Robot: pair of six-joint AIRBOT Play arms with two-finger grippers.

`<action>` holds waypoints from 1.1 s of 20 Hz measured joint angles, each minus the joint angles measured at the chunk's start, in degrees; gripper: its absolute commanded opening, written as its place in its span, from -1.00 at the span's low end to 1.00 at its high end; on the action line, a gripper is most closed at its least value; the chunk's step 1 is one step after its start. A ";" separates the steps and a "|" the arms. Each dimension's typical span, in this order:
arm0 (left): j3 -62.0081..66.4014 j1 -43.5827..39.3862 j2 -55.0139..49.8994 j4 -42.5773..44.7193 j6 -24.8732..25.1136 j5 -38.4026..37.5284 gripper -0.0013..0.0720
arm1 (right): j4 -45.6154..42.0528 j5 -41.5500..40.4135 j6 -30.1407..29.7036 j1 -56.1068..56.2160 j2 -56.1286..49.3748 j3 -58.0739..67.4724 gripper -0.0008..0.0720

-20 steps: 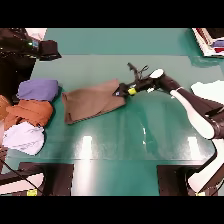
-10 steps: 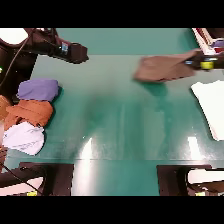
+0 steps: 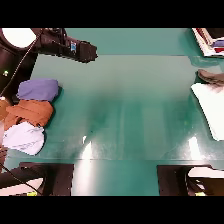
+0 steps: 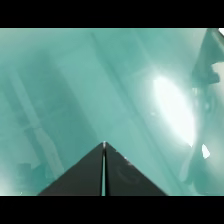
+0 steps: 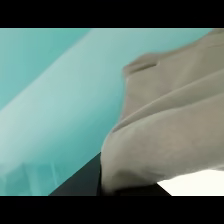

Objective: Fold the shirts.

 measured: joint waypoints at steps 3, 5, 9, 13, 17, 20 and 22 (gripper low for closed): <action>0.00 -0.04 0.00 0.00 -0.37 0.20 -0.88 | 1.90 0.50 -0.02 -0.33 0.07 3.93 -0.92; 0.00 -0.09 0.00 -0.02 -0.50 0.24 -0.88 | 2.47 1.73 -0.04 0.04 0.11 8.15 -0.92; 0.00 -0.09 0.00 0.31 -0.57 0.37 -0.88 | 3.02 7.43 -0.11 -0.17 0.72 15.58 -0.92; 0.00 -0.09 0.00 0.63 -0.59 0.63 -0.88 | 1.27 11.91 -0.09 -2.62 4.81 14.91 -0.92; 0.00 -0.09 0.00 0.81 -0.59 0.76 -0.88 | -3.93 13.68 0.17 -6.73 10.78 5.07 -0.90; 0.00 -0.09 0.00 0.83 -0.57 0.76 -0.88 | -10.38 15.10 0.22 -10.49 15.34 -4.96 0.62; 0.00 -0.09 0.00 0.85 -0.46 0.76 -0.88 | -15.82 16.31 0.24 -13.20 17.99 -11.15 0.66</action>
